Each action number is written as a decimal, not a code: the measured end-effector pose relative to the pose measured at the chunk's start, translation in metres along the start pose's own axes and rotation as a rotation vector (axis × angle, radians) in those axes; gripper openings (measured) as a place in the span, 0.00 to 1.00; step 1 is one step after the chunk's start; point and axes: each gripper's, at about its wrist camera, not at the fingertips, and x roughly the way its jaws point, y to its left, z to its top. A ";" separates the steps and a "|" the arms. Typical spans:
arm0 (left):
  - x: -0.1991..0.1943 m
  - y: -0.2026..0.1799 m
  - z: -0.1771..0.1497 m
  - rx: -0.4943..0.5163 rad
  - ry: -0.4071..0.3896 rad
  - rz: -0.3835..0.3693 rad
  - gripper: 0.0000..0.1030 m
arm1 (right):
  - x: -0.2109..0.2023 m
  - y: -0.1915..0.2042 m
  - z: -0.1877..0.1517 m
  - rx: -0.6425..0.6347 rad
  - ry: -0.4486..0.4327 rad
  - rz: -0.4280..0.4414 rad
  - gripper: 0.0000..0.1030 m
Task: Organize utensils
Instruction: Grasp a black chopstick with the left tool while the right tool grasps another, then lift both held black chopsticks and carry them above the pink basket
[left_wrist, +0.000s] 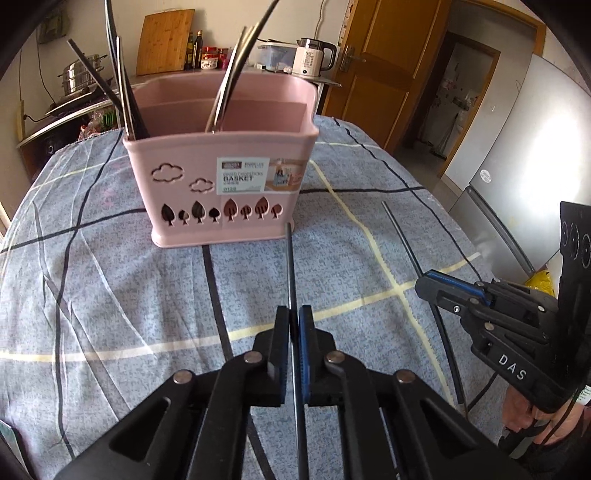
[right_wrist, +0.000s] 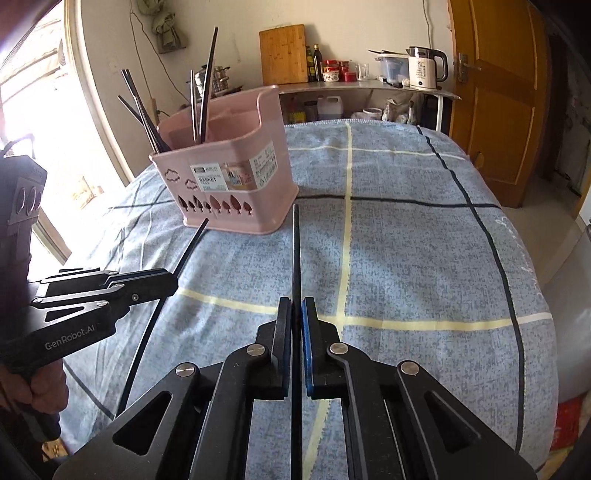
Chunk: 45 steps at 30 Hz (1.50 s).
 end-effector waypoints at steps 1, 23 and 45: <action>-0.007 0.002 0.003 0.002 -0.015 -0.006 0.05 | -0.005 0.000 0.004 0.002 -0.019 0.009 0.05; -0.100 0.007 0.037 0.047 -0.230 -0.044 0.05 | -0.072 0.013 0.041 -0.020 -0.226 0.055 0.05; -0.122 0.021 0.055 0.057 -0.257 -0.030 0.05 | -0.087 0.036 0.064 -0.072 -0.300 0.084 0.05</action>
